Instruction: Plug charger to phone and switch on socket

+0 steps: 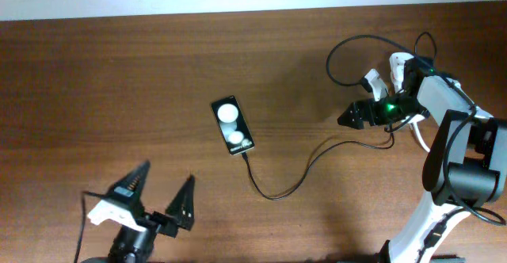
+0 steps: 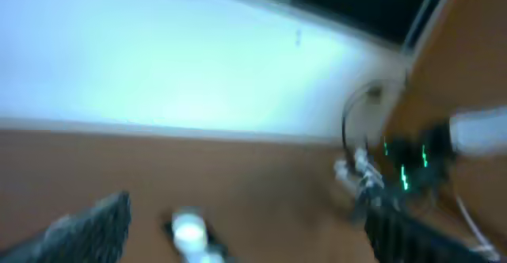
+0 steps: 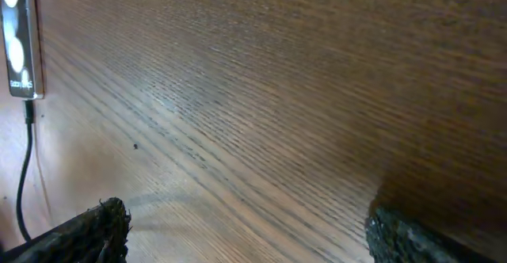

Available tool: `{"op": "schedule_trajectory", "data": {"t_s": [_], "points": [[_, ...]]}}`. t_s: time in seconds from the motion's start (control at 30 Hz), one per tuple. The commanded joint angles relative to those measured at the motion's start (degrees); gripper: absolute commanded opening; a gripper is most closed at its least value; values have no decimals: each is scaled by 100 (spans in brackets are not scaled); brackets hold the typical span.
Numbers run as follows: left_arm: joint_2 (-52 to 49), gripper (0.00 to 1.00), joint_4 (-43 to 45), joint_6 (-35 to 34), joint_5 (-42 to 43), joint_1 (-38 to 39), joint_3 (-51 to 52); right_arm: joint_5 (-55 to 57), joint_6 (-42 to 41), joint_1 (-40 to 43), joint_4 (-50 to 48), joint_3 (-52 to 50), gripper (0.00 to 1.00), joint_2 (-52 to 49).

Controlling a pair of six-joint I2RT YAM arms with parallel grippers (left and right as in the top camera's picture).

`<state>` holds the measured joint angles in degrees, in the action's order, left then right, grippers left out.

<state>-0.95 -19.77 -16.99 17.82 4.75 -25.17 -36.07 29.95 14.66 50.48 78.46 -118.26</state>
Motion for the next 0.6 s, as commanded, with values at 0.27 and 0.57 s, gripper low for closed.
{"op": "schedule_trajectory", "data": {"t_s": [0.27,0.57], "points": [[66,99,2990,905,-1327,-114,2337,400,22,26,-44,-2,99,-85],[68,99,1541,1814,-1318,-144,2470,400,22,26,-44,-2,99,-85]]}}
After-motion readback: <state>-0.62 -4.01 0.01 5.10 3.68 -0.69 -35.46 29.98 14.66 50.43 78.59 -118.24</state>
